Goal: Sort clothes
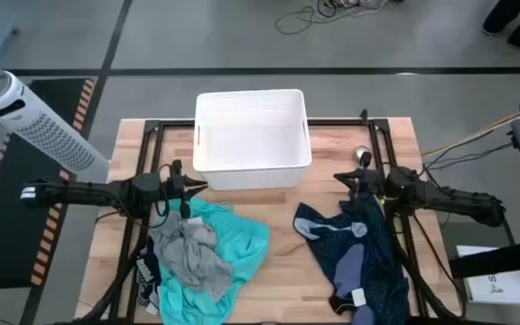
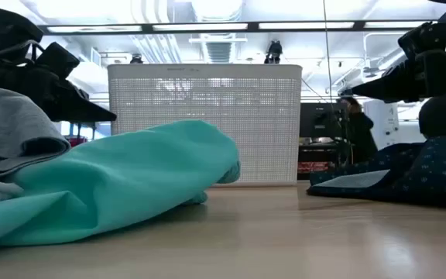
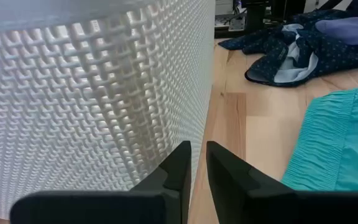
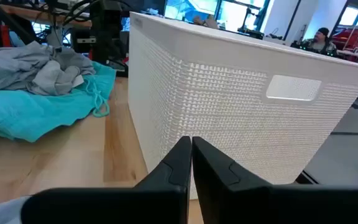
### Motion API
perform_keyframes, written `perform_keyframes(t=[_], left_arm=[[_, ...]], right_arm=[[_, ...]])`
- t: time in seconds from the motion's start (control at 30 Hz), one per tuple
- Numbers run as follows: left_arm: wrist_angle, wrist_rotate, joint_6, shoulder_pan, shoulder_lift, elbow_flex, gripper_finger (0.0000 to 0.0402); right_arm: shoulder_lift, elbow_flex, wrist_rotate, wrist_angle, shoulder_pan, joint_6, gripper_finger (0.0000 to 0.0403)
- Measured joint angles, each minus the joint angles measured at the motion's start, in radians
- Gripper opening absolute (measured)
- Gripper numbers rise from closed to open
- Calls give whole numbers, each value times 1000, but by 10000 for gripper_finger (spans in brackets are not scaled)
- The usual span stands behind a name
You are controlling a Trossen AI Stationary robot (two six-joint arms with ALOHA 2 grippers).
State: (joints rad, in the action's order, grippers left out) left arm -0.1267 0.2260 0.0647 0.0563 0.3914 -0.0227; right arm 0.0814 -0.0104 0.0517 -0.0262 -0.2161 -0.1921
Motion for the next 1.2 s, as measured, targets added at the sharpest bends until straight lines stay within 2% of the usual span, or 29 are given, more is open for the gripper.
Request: perform_keyframes(t=[1.0,1.2], left_arm=[[0,0,0,0,0,0,38],[0,0,0,0,0,0,38]], right_arm=[[0,0,0,-6,0,0,0],[0,-2,-8,-87,0,118,0]])
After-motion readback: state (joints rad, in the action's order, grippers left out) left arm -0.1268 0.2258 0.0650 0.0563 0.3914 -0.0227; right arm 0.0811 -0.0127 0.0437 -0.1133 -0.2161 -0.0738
